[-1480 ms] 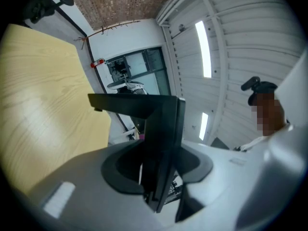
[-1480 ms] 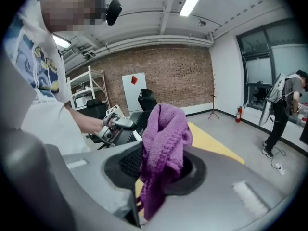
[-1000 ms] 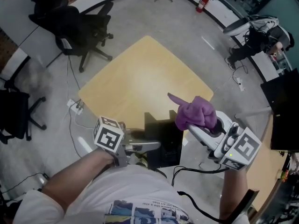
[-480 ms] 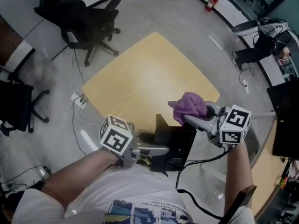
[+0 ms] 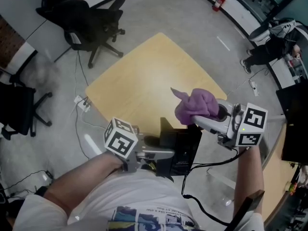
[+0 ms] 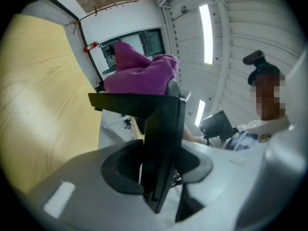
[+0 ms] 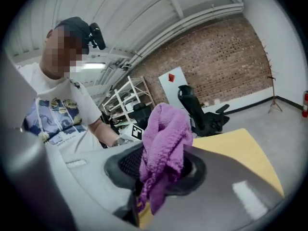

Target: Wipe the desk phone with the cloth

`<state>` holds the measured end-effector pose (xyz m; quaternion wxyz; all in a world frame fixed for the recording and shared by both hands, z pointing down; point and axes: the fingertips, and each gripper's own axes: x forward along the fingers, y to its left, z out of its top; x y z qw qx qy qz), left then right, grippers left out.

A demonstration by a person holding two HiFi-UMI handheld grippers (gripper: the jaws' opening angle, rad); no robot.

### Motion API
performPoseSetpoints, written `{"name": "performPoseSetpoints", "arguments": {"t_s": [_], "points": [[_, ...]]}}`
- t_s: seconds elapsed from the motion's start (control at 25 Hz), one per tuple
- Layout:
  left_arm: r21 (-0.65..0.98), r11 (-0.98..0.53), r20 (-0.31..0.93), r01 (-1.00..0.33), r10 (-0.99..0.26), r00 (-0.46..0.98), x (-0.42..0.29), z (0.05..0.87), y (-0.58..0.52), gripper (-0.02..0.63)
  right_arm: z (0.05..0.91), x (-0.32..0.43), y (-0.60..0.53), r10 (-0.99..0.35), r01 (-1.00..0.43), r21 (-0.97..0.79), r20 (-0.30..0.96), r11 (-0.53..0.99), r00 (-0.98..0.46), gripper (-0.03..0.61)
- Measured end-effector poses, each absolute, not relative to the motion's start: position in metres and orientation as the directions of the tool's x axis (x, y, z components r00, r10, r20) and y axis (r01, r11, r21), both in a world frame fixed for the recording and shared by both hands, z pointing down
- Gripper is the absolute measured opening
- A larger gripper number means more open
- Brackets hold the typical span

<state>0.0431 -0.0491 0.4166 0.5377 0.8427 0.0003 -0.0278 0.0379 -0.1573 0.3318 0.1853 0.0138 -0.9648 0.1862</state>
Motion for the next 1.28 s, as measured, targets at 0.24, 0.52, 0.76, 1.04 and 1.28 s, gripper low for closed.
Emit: {"name": "performPoseSetpoints", "arguments": {"t_s": [0.24,0.52,0.76,1.04,1.28], "points": [[0.905,-0.424,-0.046,0.037,-0.012,0.999,0.049,0.416,-0.047,0.188,0.307,0.017,-0.116,0.196,0.083,-0.307,0.359,0.948,-0.913,0.103],[0.901,-0.433,-0.038,0.036,0.004,0.999,0.054,0.411,-0.039,0.189,0.348,0.007,-0.108,0.286,0.13,-0.323,0.503,0.937,-0.815,0.103],[0.894,-0.446,-0.034,0.031,0.002,0.999,0.052,0.411,-0.034,0.189,0.386,0.001,-0.124,0.272,0.09,-0.314,0.604,0.945,-0.749,0.103],[0.893,-0.449,-0.041,0.03,-0.015,0.999,0.043,0.412,-0.034,0.189,0.411,0.01,-0.165,0.081,-0.119,-0.279,0.612,0.953,-0.787,0.103],[0.889,-0.457,-0.067,0.032,-0.061,0.996,0.021,0.412,-0.044,0.188,0.394,0.046,-0.196,-0.184,-0.358,-0.246,0.529,0.901,-0.828,0.103]]}}
